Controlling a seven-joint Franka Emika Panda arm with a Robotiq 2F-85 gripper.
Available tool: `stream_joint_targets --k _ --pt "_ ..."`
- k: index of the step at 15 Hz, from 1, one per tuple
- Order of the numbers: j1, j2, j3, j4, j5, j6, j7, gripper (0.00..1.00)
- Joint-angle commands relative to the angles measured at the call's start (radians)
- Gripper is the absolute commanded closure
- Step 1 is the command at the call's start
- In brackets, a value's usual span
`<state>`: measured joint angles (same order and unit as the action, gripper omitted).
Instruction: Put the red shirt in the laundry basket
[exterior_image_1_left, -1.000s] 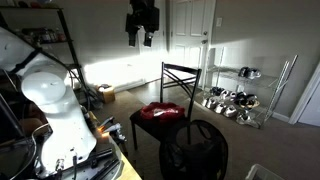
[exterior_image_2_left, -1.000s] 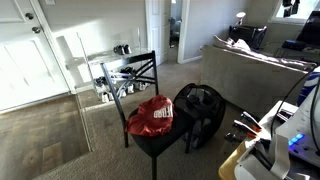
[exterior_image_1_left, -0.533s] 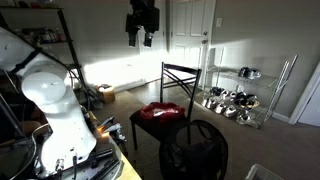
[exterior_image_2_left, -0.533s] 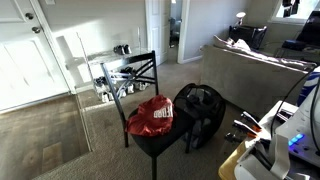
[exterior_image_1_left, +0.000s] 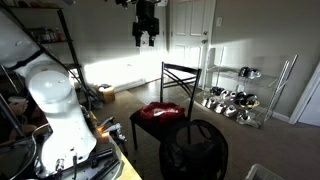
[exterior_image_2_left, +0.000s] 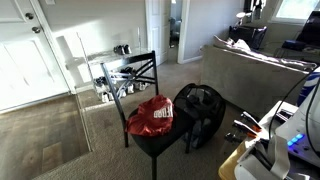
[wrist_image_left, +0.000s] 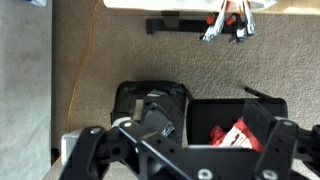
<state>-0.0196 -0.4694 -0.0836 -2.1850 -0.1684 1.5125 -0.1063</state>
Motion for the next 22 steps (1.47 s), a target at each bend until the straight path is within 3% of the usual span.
stream_joint_targets --k 1,5,8,13,14,22 --pt "0.015 0.227 0.041 0.137 0.067 0.134 0.105 0.00" --pt "0.009 0.448 0.056 0.282 0.113 0.361 0.238 0.00" --pt "0.014 0.572 0.056 0.372 0.119 0.441 0.321 0.00" --pt "0.045 0.708 0.045 0.472 0.032 0.423 0.471 0.00" --pt "0.029 0.664 0.047 0.428 0.076 0.447 0.407 0.00" --pt "0.042 0.712 0.044 0.467 0.049 0.444 0.445 0.00"
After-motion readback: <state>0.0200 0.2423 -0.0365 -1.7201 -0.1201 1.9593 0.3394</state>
